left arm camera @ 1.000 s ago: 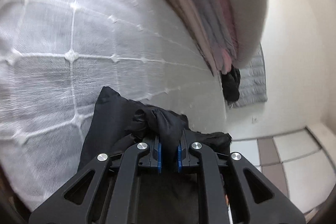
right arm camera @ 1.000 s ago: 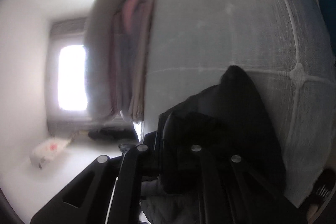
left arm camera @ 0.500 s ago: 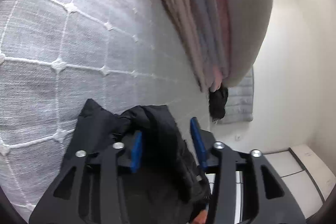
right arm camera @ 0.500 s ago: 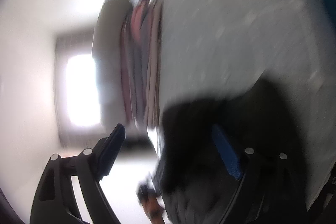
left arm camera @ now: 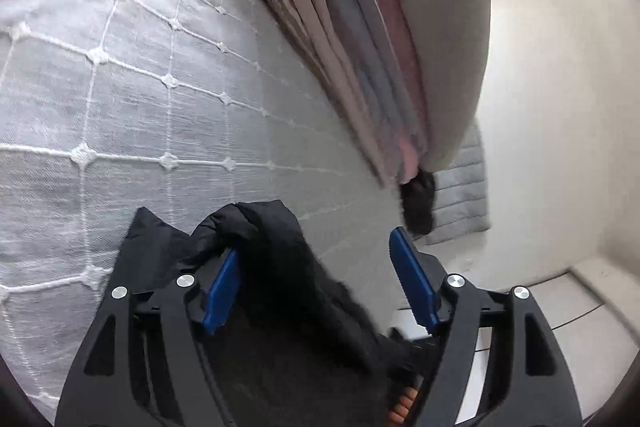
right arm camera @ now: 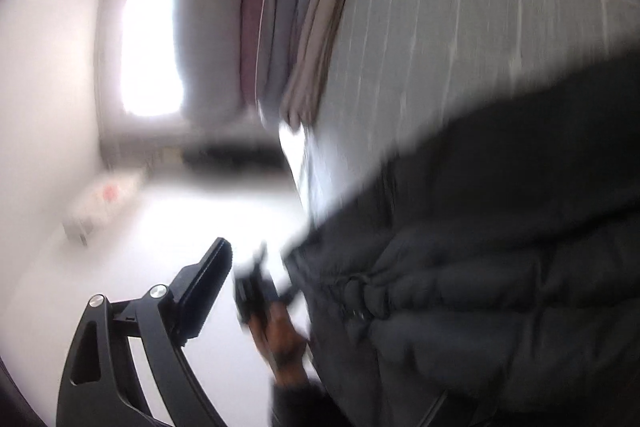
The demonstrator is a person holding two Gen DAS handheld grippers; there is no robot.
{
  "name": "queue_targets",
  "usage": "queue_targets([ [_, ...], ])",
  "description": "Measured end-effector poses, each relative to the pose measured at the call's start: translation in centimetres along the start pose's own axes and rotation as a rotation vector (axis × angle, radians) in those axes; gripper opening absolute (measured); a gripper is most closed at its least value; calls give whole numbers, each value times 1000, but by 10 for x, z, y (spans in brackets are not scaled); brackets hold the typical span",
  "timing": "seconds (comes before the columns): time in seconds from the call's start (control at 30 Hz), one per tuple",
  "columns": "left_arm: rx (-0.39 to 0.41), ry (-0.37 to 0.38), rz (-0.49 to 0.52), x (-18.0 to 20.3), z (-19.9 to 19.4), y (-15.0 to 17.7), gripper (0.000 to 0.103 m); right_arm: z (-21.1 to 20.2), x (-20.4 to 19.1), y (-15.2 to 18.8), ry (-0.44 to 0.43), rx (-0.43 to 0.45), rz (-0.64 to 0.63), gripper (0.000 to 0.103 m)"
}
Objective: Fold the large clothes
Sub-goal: 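Lower the black jacket onto the bed and open both grippers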
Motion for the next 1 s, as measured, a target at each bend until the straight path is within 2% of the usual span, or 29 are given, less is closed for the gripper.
queue_targets([
  [0.1,47,0,-11,2,-3,-7,69,7,26,-15,43,57,110,87],
  [0.17,79,-20,31,8,-5,-10,69,13,25,-13,52,50,86,88],
  [0.23,80,3,72,19,-10,-6,70,23,9,-2,19,7,29,88],
  [0.33,-8,86,126,39,0,14,73,41,1,8,41,-38,-47,89],
  [0.4,-87,92,153,44,14,33,75,56,16,5,84,-53,-64,89],
  [0.47,-115,23,197,38,31,44,75,57,32,-3,113,-49,-77,89],
  [0.57,-137,-153,232,4,65,51,74,51,33,-6,68,-6,-26,89],
  [0.7,-127,-188,276,-4,74,50,74,20,-10,23,56,-2,-182,89],
  [0.8,-121,-193,304,-5,77,48,74,-21,-12,35,106,69,-307,93],
  [0.87,-116,-202,325,-7,79,50,74,-43,13,31,157,125,-290,94],
  [0.9,-121,-205,336,-7,82,52,74,-49,30,27,142,127,-245,92],
  [0.93,-118,-207,344,-5,83,55,74,-54,36,26,90,135,-191,90],
  [0.97,-109,-213,356,-2,84,55,74,-66,34,24,58,174,-143,90],
  [1.0,-96,-218,367,1,81,56,74,-74,28,25,60,196,-145,90],
])
Point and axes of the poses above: each gripper's, at about its wrist camera, not at the fingertips, and z roughly the way its jaws point, x to its right, y to its underside, the point moved 9 cm from there along z, roughly the way its jaws point, and after that the axes turned 11 degrees about -z, right-handed, at the moved point
